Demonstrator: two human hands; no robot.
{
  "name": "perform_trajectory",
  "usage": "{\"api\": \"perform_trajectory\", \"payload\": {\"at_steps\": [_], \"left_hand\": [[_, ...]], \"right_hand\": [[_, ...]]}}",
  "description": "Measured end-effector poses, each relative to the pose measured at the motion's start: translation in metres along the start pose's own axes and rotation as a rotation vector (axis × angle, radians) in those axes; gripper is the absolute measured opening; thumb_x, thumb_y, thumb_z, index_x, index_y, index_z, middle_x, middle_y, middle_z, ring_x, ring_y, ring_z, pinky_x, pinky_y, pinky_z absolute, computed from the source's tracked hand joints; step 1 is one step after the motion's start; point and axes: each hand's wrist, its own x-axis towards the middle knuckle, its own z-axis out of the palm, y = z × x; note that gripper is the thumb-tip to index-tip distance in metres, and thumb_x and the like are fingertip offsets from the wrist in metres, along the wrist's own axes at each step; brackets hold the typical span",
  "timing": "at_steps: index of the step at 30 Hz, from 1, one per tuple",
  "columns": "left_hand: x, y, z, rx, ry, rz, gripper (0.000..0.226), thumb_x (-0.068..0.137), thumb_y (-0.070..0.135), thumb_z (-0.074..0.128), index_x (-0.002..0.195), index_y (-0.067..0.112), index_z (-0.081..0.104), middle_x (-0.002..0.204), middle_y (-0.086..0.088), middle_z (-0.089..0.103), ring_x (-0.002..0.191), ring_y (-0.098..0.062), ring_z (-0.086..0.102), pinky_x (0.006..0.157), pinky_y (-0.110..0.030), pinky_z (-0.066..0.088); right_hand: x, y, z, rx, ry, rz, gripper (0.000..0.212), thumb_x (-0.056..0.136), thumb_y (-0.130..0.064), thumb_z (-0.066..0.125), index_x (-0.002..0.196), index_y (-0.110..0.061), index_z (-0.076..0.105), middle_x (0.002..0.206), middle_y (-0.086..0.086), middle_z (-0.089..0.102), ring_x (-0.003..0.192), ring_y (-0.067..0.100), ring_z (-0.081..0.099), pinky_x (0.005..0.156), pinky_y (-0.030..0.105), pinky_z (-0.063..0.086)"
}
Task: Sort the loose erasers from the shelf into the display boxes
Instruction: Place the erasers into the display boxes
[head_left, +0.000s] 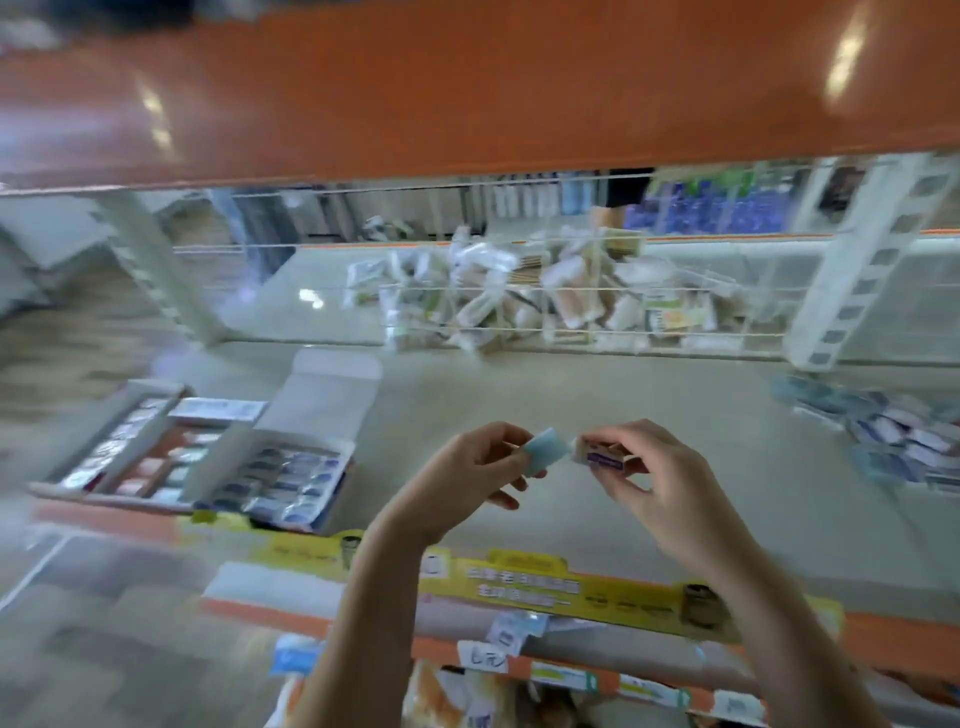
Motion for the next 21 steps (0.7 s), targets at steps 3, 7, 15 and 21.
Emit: {"api": "perform_trajectory", "payload": {"at_steps": [3, 7, 15, 21], "left_hand": [[-0.016, -0.006, -0.04, -0.017, 0.066, 0.014, 0.018, 0.095, 0.006, 0.048, 0.097, 0.019, 0.061, 0.083, 0.004, 0.068, 0.071, -0.005, 0.058, 0.062, -0.021, 0.051], [-0.03, -0.015, -0.102, 0.004, 0.136, 0.015, 0.019, 0.095, 0.006, 0.047, 0.096, 0.02, 0.06, 0.082, 0.006, 0.068, 0.07, -0.005, 0.057, 0.063, -0.021, 0.051], [-0.058, -0.047, -0.222, 0.05, 0.234, 0.015, 0.019, 0.092, 0.005, 0.054, 0.09, 0.022, 0.064, 0.074, 0.007, 0.067, 0.067, -0.005, 0.06, 0.064, -0.02, 0.052], [-0.068, -0.071, -0.276, 0.131, 0.188, -0.007, 0.014, 0.092, 0.014, 0.056, 0.089, 0.023, 0.067, 0.068, 0.012, 0.067, 0.066, -0.001, 0.06, 0.062, -0.017, 0.051]], "right_hand": [[0.02, -0.022, 0.032, -0.004, -0.046, -0.051, 0.033, 0.078, 0.002, 0.07, 0.104, -0.019, 0.067, 0.092, -0.017, 0.059, 0.089, -0.01, 0.056, 0.075, 0.002, 0.04], [0.045, -0.055, 0.079, 0.002, -0.055, -0.116, 0.033, 0.076, 0.002, 0.072, 0.102, -0.02, 0.068, 0.089, -0.014, 0.06, 0.088, -0.006, 0.057, 0.075, 0.002, 0.041], [0.088, -0.12, 0.17, -0.088, -0.142, -0.086, 0.03, 0.082, -0.015, 0.07, 0.111, -0.022, 0.067, 0.093, -0.013, 0.058, 0.093, 0.007, 0.053, 0.079, 0.004, 0.036], [0.099, -0.152, 0.216, -0.13, -0.201, -0.041, 0.03, 0.082, -0.013, 0.069, 0.111, -0.019, 0.066, 0.101, -0.007, 0.063, 0.094, 0.008, 0.058, 0.084, 0.015, 0.043]]}}
